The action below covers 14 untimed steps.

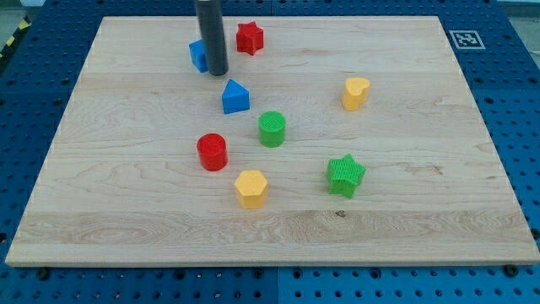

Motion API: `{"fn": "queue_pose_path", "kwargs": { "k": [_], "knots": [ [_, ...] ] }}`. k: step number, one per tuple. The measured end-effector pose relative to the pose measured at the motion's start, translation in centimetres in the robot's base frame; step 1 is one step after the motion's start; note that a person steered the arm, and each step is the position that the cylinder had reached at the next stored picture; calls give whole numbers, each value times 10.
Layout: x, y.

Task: Push the blue triangle into the blue cube

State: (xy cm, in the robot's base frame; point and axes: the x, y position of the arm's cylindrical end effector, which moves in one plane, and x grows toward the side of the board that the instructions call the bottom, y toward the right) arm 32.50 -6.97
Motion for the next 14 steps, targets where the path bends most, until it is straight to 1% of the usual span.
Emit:
{"fn": "queue_pose_path", "kwargs": {
  "k": [1, 2, 3, 4, 5, 6, 7, 8, 9, 10, 11, 13, 14],
  "knots": [
    [11, 65],
    [82, 83],
    [139, 78],
    [144, 44],
    [123, 12],
    [89, -2],
    [71, -9],
    [65, -16],
    [98, -2],
    [100, 28],
    [74, 32],
    [56, -1],
    [41, -1]
  ]
}}
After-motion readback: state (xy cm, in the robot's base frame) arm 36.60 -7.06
